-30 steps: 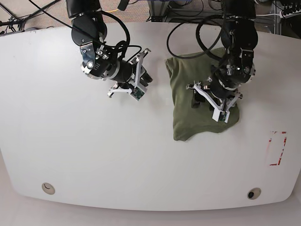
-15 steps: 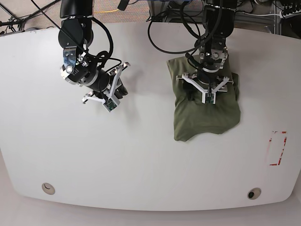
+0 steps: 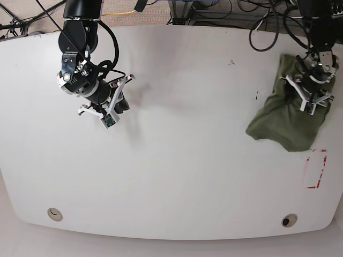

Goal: Fold the T-shirt properly

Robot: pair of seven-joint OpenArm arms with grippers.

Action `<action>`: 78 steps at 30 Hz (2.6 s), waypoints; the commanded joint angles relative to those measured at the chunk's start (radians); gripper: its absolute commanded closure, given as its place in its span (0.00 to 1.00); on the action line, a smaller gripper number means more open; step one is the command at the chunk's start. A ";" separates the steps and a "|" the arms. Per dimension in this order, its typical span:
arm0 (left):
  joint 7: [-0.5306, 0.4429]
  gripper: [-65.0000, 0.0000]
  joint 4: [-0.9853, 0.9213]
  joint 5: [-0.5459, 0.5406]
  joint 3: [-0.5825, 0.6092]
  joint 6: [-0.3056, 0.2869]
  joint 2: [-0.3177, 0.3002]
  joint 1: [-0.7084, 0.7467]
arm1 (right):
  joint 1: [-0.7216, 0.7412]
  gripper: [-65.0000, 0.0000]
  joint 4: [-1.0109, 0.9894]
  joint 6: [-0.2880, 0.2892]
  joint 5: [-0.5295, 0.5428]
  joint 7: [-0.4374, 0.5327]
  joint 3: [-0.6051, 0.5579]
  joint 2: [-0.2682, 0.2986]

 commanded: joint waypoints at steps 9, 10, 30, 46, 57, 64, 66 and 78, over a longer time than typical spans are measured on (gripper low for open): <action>0.088 0.37 -0.228 0.070 -0.208 -0.131 -0.231 -0.062 | 0.007 0.86 0.025 0.002 0.013 0.014 0.009 0.019; 0.088 0.37 -0.239 0.070 -0.225 -0.145 -0.232 -0.073 | 0.007 0.86 0.025 0.002 0.013 0.014 0.011 0.019; -0.197 0.43 0.126 -0.022 -0.163 -0.025 -0.011 -0.045 | -0.082 0.85 0.090 -0.058 -0.193 0.335 0.006 -0.003; -0.687 0.43 0.298 0.107 0.070 0.319 0.216 0.458 | -0.484 0.85 0.008 -0.066 -0.308 0.936 0.242 -0.168; -0.687 0.43 0.398 0.106 0.117 0.322 0.296 0.897 | -0.863 0.85 0.008 -0.063 -0.081 1.053 0.256 -0.164; -0.687 0.43 0.214 0.106 0.154 0.323 0.294 0.947 | -0.954 0.86 -0.159 -0.057 -0.030 1.064 0.216 -0.153; -0.687 0.43 0.125 0.106 0.159 0.322 0.293 0.914 | -0.948 0.86 -0.269 -0.057 -0.043 1.085 0.175 -0.132; -0.684 0.43 -0.572 0.110 0.210 0.319 0.288 0.509 | -0.590 0.86 -1.104 -0.176 -0.043 1.363 -0.066 -0.003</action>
